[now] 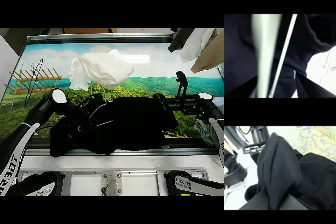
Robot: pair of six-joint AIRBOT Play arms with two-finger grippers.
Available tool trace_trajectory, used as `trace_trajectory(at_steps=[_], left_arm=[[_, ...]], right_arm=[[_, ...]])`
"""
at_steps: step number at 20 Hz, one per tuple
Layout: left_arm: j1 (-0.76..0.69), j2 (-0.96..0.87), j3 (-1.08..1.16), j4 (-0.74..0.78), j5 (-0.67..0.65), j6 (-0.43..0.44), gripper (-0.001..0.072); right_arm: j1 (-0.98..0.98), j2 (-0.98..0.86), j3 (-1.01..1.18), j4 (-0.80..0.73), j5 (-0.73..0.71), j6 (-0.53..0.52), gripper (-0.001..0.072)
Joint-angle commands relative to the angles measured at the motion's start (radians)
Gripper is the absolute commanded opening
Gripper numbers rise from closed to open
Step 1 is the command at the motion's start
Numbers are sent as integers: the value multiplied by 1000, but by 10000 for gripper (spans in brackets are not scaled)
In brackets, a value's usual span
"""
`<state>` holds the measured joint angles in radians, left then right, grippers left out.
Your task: Fold the clothes and pants, and hang the long-sleeved shirts on hangers.
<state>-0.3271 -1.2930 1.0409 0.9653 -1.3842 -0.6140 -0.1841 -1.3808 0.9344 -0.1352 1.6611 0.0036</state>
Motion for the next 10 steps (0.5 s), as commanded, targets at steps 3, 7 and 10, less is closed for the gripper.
trace_trajectory(at_steps=[3, 7, 10], left_arm=[[1, 29, 0, 5, 1, -9, 393], [2, 49, -1, 11, 0, -16, 393], [11, 49, 0, 11, 8, -18, 393]], right_arm=[[0, 1, 0, 10, -5, -3, 20], [0, 1, 0, 71, -4, -3, 20], [0, 1, 0, 101, -3, -3, 20]])
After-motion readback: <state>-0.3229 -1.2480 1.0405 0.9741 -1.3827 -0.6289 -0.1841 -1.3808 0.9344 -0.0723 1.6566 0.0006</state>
